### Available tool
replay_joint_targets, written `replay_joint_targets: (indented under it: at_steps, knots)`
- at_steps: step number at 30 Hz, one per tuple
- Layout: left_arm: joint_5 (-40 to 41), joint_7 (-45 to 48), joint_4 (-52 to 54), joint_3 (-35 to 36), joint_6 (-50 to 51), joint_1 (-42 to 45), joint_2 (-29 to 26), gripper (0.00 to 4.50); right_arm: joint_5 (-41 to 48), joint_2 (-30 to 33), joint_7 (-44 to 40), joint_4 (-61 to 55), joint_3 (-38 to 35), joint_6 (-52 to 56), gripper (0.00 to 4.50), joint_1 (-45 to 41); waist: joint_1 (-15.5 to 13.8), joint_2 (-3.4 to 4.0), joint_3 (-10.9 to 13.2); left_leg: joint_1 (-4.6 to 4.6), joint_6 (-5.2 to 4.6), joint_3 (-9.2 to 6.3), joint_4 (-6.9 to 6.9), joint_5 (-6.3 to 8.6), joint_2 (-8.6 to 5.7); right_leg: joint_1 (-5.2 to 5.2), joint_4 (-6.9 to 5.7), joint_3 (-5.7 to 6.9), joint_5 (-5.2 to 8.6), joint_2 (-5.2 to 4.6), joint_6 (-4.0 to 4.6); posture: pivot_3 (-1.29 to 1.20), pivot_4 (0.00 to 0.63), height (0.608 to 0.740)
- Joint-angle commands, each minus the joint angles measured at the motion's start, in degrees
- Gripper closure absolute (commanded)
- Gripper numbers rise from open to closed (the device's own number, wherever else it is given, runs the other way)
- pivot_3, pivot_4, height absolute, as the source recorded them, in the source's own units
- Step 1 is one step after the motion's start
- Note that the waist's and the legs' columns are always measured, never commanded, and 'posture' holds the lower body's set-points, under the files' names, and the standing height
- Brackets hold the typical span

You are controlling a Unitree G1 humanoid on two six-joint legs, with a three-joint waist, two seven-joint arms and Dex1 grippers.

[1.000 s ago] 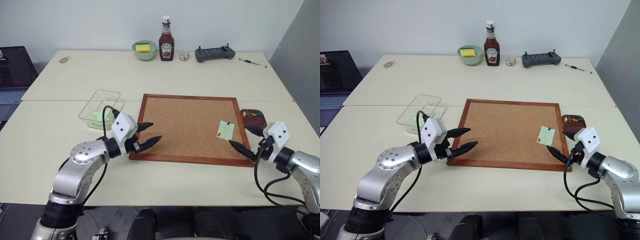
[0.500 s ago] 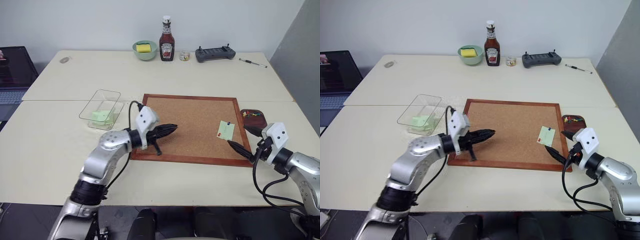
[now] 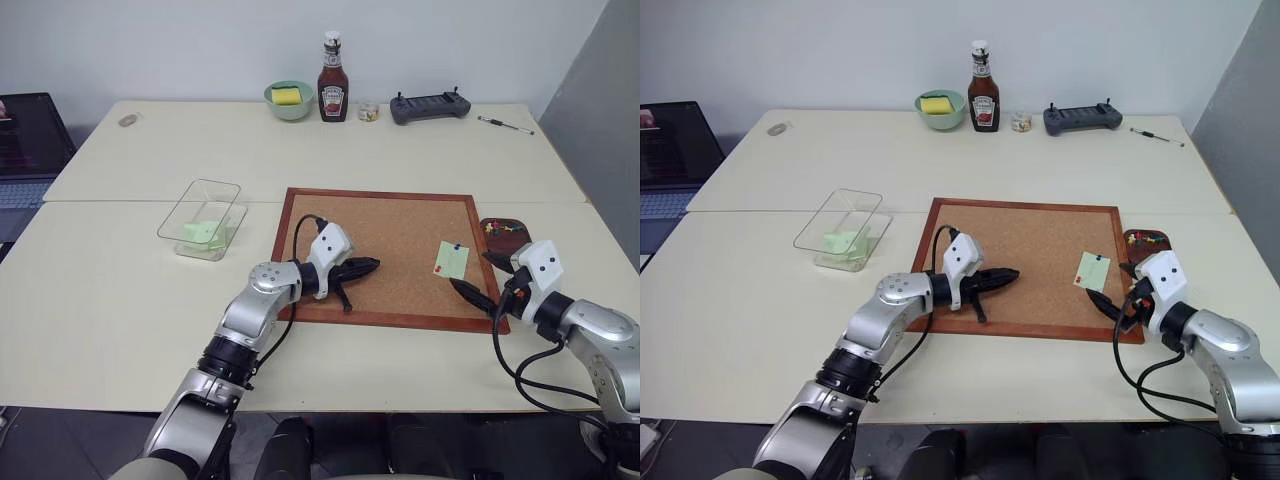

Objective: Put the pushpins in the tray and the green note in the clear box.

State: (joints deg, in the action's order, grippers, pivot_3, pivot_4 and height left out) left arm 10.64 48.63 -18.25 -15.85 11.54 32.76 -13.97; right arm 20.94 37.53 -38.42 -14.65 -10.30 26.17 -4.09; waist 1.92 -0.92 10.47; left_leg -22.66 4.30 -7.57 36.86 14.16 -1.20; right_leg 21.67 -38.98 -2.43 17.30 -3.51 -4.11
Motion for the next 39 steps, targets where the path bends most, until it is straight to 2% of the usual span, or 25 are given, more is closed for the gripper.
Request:
replay_joint_targets:
  at_steps: [1, 8, 17, 26, 31, 39]
  knots:
    - [-2.1, 0.5, -4.7, -0.2, -4.0, 1.4, 1.2, 4.48, 1.1, -0.3, 0.8, 0.9, -0.5, 2.3, 0.0, -3.4, 0.0, 0.0, 0.0, 0.0, 0.0, 0.0, 0.0, 0.0, 0.0, 0.0, 0.0, 0.0, 0.0, 0.0, 0.0, 0.0, 0.15, 0.74]
    - [-3.6, 1.0, -8.5, 0.2, -6.7, 1.3, 2.3, 4.48, -2.6, -0.5, 1.2, 8.0, 3.2, 1.0, 0.0, -10.7, -0.1, 0.08, 0.0, 0.13, 0.0, -0.02, 0.02, 0.0, -0.03, -0.16, 0.01, 0.01, 0.0, -0.02, 0.0, 0.0, 0.15, 0.74]
    - [-4.2, 1.1, -6.6, 0.0, -6.4, -0.4, 2.5, 4.48, -7.2, -1.2, 0.0, 19.0, 7.2, -2.9, 0.0, -18.0, 0.0, 0.13, -0.1, 0.21, 0.0, -0.03, 0.01, 0.0, -0.05, -0.24, 0.01, 0.02, 0.0, -0.03, 0.0, 0.0, 0.15, 0.74]
    - [-4.6, 1.3, -5.3, -0.1, -5.7, -1.2, 2.8, 4.5, -9.3, -1.6, -0.7, 22.9, 8.3, -4.5, 1.52, -20.0, 0.0, 0.14, -0.1, 0.21, 0.0, -0.02, 0.01, 0.0, -0.05, -0.23, 0.01, 0.01, 0.0, -0.04, 0.0, 0.0, 0.15, 0.74]
    - [-4.7, 1.5, -4.8, -0.2, -5.4, -1.5, 2.8, 4.5, -9.8, -1.7, -0.7, 23.9, 8.4, -4.9, 2.69, -20.2, 0.0, 0.14, -0.1, 0.21, 0.0, -0.03, 0.01, 0.0, -0.05, -0.23, 0.01, 0.01, 0.0, -0.03, 0.0, 0.0, 0.15, 0.74]
    - [-4.8, 1.8, -4.3, -0.4, -5.1, -1.9, 2.6, 4.5, -10.2, -1.6, -0.8, 24.0, 8.1, -5.4, 4.23, -20.1, 0.0, 0.14, -0.1, 0.22, 0.0, -0.03, 0.0, 0.0, -0.04, -0.23, 0.01, 0.01, 0.0, -0.03, 0.0, 0.0, 0.15, 0.74]
